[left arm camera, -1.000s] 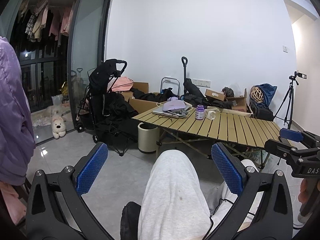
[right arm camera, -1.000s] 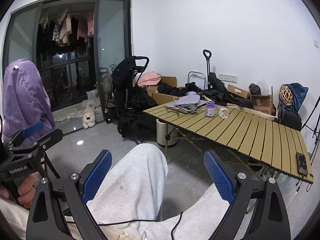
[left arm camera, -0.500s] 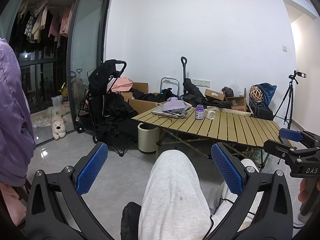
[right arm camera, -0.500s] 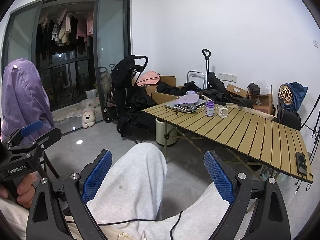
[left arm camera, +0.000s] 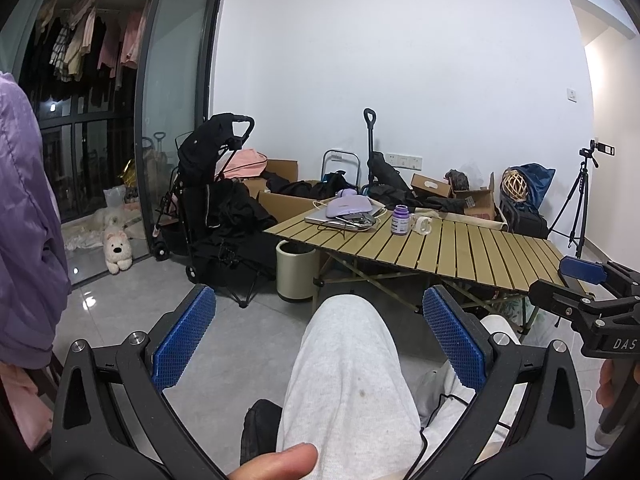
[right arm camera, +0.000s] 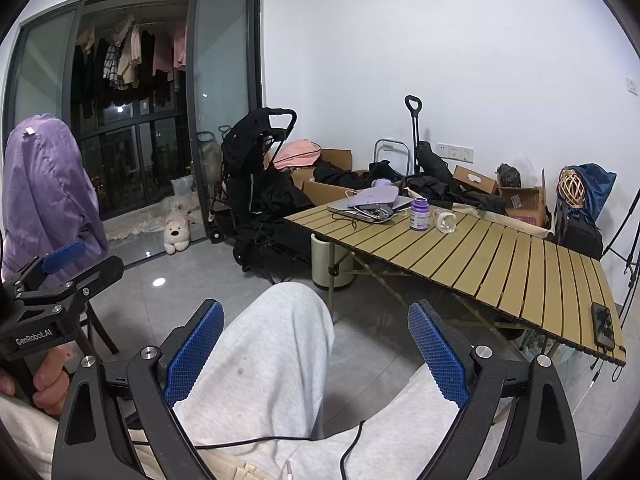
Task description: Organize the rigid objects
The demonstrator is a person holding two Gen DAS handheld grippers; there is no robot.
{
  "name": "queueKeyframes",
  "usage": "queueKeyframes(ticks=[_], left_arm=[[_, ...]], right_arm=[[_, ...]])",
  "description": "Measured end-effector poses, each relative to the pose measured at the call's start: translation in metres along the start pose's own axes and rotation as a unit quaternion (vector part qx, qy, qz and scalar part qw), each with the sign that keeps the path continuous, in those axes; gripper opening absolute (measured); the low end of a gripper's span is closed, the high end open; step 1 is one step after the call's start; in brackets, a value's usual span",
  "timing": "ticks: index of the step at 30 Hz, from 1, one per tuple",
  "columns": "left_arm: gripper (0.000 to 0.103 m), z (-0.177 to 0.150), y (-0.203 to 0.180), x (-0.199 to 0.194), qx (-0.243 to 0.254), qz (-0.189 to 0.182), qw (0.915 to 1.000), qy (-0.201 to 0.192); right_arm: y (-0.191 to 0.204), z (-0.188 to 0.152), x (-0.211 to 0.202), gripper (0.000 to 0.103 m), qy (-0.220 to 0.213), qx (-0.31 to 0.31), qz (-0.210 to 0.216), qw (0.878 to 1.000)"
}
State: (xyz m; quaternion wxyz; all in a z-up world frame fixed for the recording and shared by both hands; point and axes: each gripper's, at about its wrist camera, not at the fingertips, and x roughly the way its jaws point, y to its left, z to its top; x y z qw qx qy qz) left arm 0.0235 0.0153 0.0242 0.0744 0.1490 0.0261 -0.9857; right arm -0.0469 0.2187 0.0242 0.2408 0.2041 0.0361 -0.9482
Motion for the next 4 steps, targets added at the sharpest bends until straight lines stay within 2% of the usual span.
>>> queueKeyframes(ticks=[4], left_arm=[[0.103,0.0002,0.0018,0.0017,-0.005,-0.007,1.0,0.004]], right_arm=[[-0.0004,-0.0012,0.0006,0.097,0.0,0.0,0.0,1.0]])
